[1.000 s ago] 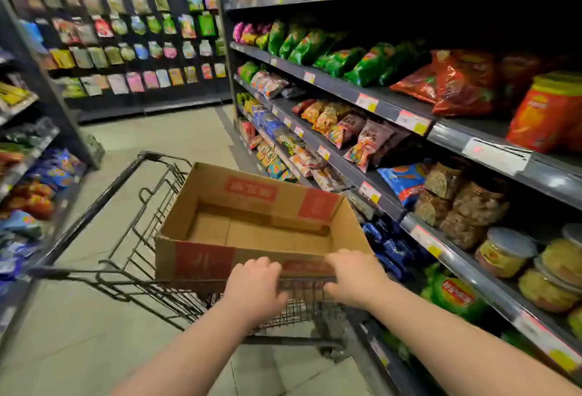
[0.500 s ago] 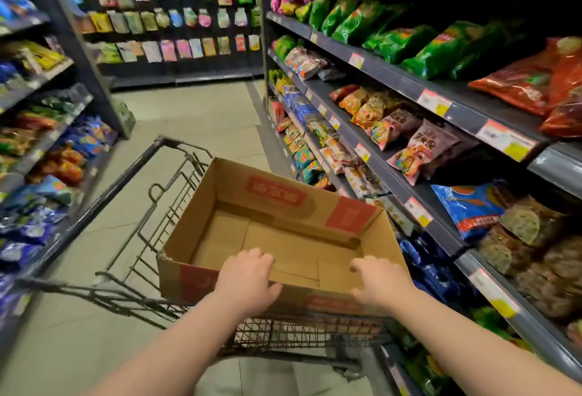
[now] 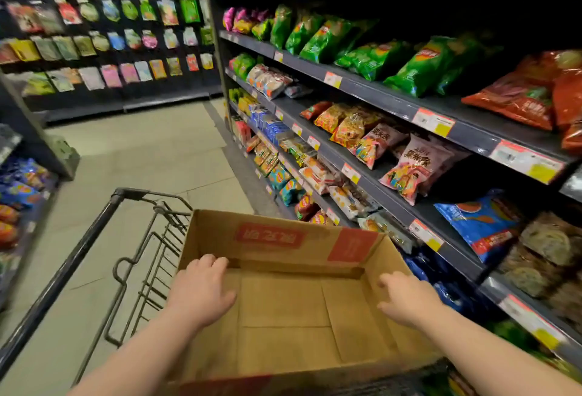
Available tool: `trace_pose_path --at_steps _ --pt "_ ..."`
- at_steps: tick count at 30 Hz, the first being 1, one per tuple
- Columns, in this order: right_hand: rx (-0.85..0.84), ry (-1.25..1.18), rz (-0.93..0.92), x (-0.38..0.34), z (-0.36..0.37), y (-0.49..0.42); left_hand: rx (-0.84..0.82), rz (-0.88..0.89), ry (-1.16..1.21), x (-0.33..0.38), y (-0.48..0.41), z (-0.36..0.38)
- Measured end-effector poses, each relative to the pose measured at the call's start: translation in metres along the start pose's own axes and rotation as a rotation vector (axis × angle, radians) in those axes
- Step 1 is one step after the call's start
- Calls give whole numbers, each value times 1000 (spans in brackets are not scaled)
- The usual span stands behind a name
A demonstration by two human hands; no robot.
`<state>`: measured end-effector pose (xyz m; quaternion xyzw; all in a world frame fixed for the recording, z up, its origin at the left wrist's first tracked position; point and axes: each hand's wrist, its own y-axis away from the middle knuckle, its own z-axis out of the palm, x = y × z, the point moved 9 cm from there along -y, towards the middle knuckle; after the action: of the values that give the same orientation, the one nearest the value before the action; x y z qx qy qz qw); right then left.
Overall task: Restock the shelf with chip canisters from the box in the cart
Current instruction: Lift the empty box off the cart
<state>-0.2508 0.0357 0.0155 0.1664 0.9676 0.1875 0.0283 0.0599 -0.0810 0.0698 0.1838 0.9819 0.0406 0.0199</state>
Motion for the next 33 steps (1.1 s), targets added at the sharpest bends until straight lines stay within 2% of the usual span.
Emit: trace_pose_path --at_steps 6,13,19,24,33 --pt "-38 -35 52 19 10 -36 -5 -95 2 -28 -36 9" --pt "-129 -62 86 55 40 -80 -52 -405 35 -72 -50 33" --pt "-211 -79 149 92 70 -113 -129 -626 227 -83 -50 52" --pt "-261 -157 222 114 96 -132 -128 -695 245 -82 -50 55" --pt "-261 -511 377 133 125 -156 -70 -776 242 -74 -48 45"
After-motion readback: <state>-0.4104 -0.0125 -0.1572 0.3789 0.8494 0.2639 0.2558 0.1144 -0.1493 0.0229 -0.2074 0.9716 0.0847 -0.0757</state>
